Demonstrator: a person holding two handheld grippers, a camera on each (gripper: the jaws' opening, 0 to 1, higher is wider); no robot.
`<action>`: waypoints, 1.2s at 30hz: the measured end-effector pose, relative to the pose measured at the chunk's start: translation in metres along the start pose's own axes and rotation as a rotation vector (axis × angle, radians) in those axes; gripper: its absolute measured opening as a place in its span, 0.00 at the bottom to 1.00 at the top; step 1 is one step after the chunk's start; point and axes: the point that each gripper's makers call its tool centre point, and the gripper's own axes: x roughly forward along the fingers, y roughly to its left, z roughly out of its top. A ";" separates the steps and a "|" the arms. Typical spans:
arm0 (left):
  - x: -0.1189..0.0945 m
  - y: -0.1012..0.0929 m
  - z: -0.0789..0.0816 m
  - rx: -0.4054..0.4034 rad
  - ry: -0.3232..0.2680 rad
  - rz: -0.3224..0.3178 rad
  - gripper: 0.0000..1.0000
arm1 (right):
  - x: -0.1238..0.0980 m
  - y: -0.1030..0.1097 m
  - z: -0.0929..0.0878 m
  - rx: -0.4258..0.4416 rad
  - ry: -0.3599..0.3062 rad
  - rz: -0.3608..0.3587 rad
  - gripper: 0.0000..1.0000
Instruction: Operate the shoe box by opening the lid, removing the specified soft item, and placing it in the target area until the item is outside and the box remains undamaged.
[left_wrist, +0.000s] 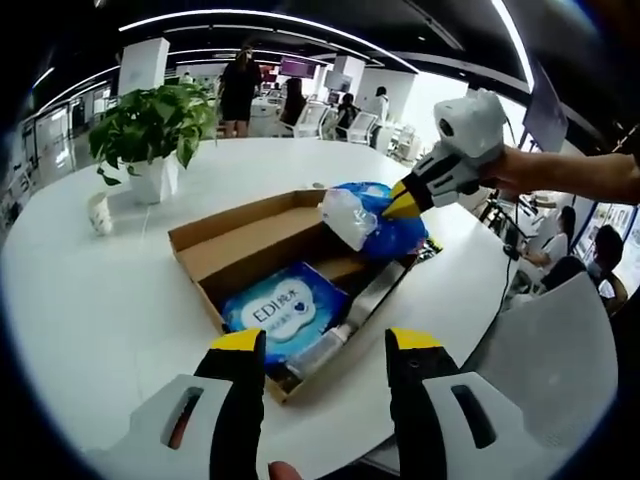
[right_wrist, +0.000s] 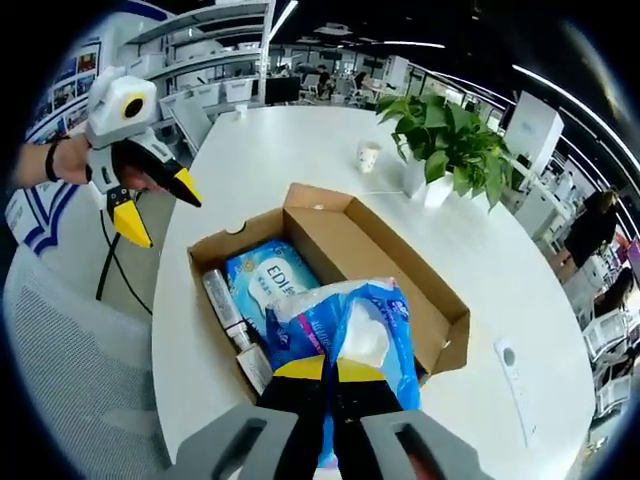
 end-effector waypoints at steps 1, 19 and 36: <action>0.002 -0.001 0.001 0.004 0.001 -0.004 0.49 | -0.002 -0.002 -0.001 0.000 -0.002 -0.004 0.00; 0.031 -0.030 0.015 0.062 0.029 -0.066 0.49 | -0.046 -0.031 -0.043 0.021 0.025 -0.062 0.00; 0.053 -0.056 0.017 0.094 0.066 -0.103 0.49 | -0.075 -0.037 -0.112 0.106 0.069 -0.078 0.00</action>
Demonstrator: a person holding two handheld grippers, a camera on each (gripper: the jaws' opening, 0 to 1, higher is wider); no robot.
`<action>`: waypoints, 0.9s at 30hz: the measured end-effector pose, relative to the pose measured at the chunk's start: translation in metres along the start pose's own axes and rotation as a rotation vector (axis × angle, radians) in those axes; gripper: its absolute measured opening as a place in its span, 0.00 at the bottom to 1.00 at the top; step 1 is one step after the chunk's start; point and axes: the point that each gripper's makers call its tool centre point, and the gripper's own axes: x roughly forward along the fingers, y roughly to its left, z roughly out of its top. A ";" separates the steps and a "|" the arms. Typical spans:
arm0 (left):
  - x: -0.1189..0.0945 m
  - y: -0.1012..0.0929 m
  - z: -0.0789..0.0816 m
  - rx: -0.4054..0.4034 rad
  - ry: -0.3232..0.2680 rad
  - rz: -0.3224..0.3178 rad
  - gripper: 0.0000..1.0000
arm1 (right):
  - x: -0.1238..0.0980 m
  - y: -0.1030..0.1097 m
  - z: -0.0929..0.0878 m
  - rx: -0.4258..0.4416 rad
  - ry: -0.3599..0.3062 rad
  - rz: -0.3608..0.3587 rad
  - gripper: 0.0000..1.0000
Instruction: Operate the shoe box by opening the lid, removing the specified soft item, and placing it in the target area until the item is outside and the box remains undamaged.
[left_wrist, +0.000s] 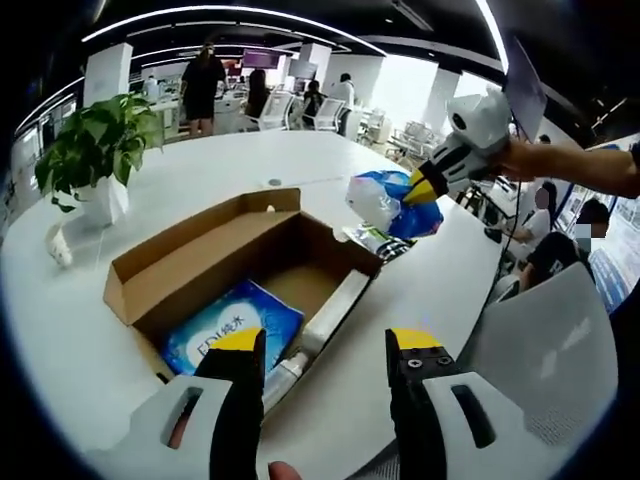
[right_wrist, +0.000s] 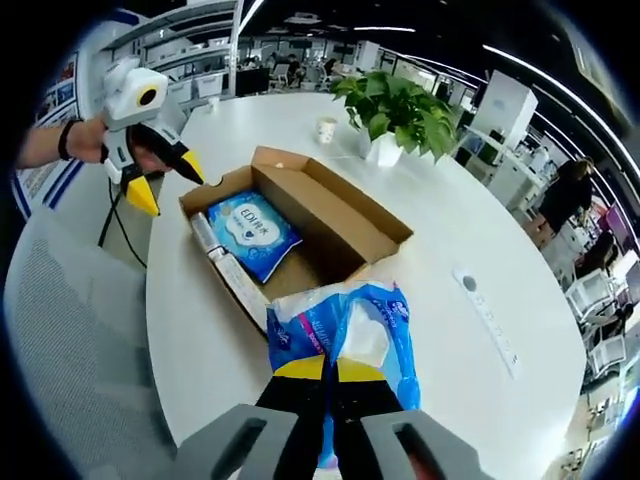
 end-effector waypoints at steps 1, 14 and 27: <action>0.002 -0.002 0.001 0.004 0.002 -0.003 0.49 | -0.001 0.000 -0.004 0.004 0.002 0.001 0.00; 0.027 -0.030 0.009 0.027 0.025 -0.037 0.49 | -0.016 -0.008 -0.056 0.052 0.028 -0.012 0.00; 0.044 -0.050 0.009 0.040 0.051 -0.048 0.50 | -0.030 -0.018 -0.102 0.089 0.050 -0.018 0.00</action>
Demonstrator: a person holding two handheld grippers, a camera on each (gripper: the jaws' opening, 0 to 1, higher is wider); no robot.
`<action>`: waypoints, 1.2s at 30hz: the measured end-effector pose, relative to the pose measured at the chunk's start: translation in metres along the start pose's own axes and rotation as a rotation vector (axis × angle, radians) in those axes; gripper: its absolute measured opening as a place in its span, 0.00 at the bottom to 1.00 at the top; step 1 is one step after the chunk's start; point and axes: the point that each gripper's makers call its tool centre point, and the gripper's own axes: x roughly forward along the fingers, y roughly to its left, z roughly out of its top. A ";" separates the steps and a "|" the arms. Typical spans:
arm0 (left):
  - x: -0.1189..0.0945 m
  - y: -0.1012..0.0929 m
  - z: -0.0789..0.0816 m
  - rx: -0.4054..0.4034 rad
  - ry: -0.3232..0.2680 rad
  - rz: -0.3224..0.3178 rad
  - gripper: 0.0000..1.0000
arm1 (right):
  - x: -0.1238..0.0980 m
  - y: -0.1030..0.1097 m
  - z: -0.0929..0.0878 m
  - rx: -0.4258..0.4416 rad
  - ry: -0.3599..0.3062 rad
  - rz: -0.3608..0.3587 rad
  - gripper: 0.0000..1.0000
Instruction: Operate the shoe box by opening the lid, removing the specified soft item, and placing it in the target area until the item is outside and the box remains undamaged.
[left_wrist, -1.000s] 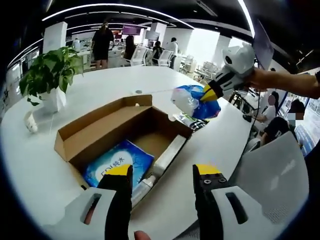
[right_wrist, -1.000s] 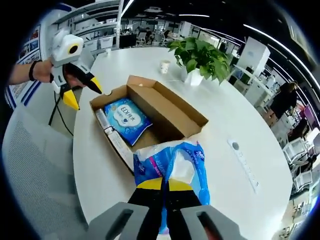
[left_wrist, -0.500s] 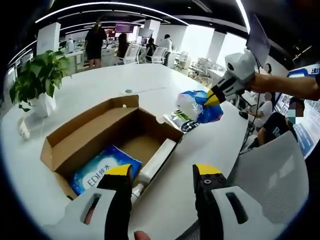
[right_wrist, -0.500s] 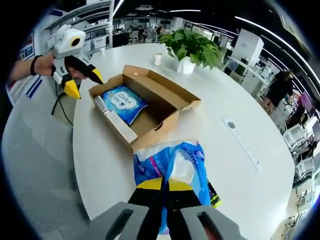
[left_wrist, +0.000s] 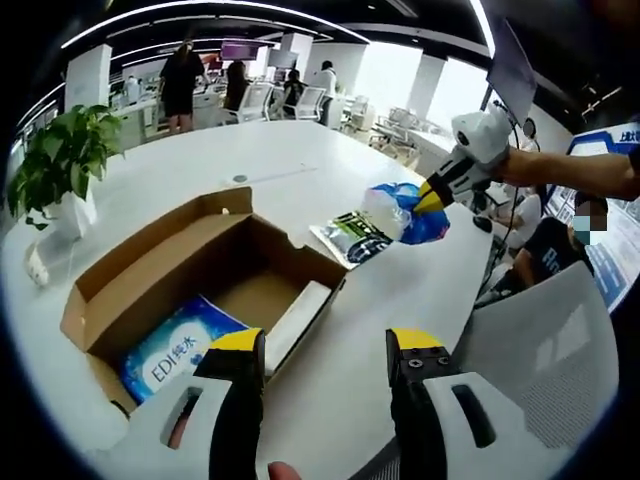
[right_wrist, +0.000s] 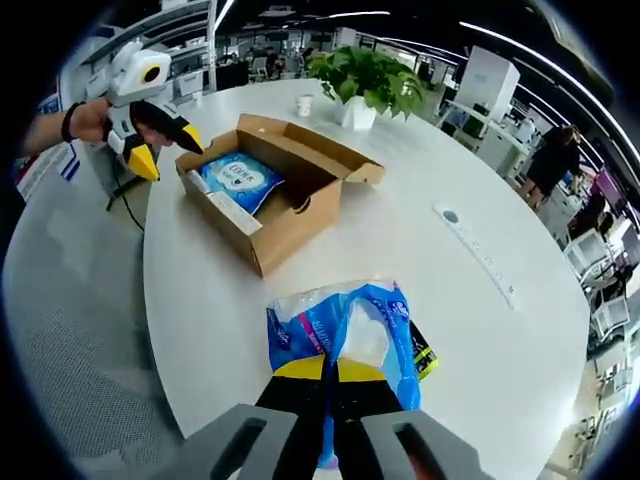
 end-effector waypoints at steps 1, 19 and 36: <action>0.002 -0.003 0.000 0.001 0.001 -0.002 0.50 | 0.000 -0.001 -0.001 0.002 0.000 0.000 0.00; 0.033 -0.035 0.002 0.029 0.047 -0.035 0.50 | -0.008 -0.016 -0.076 0.016 0.067 0.003 0.00; 0.046 -0.049 -0.004 0.009 0.073 -0.020 0.50 | -0.005 -0.040 -0.112 0.023 0.088 0.020 0.00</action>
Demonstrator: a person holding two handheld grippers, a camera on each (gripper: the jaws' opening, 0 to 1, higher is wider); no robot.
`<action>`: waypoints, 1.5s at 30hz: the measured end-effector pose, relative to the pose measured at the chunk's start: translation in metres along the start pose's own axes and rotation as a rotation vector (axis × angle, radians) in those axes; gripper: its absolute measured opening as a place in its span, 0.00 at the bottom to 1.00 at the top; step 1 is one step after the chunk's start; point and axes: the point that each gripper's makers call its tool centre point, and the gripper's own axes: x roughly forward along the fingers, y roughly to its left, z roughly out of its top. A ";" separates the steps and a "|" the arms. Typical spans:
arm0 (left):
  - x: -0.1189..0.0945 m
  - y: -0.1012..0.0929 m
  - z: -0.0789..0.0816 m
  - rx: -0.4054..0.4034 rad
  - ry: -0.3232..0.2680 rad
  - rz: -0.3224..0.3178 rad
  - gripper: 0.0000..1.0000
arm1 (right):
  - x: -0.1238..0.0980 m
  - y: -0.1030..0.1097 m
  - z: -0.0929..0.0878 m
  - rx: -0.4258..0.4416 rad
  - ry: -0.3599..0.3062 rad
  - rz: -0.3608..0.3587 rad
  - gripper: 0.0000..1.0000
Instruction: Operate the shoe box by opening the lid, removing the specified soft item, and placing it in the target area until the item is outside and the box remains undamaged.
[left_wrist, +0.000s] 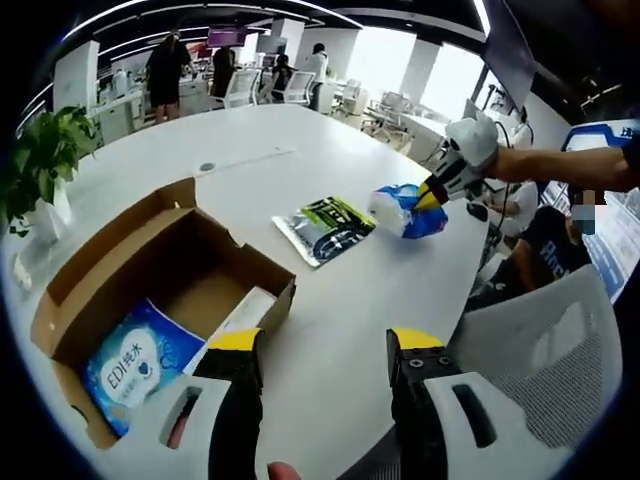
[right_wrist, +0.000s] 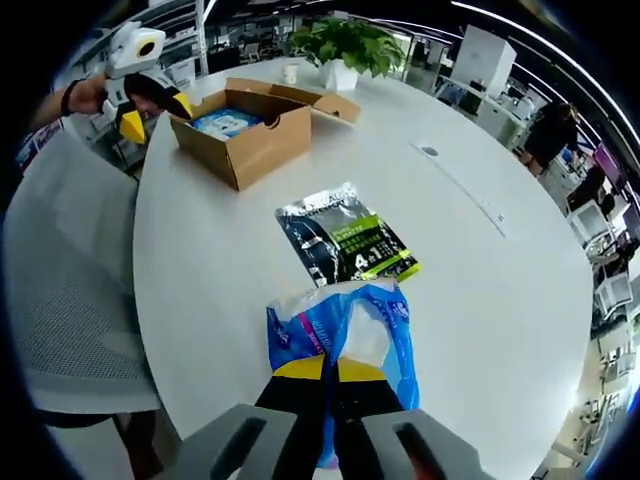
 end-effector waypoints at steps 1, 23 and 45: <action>0.000 0.000 -0.001 -0.005 0.002 0.004 0.50 | 0.001 -0.001 -0.001 -0.004 0.002 0.003 0.00; -0.015 0.012 -0.017 -0.087 -0.005 0.078 0.50 | 0.017 -0.043 -0.004 -0.193 0.087 0.033 0.00; -0.026 0.027 -0.037 -0.147 0.000 0.113 0.50 | 0.036 -0.067 0.004 -0.362 0.163 0.017 0.00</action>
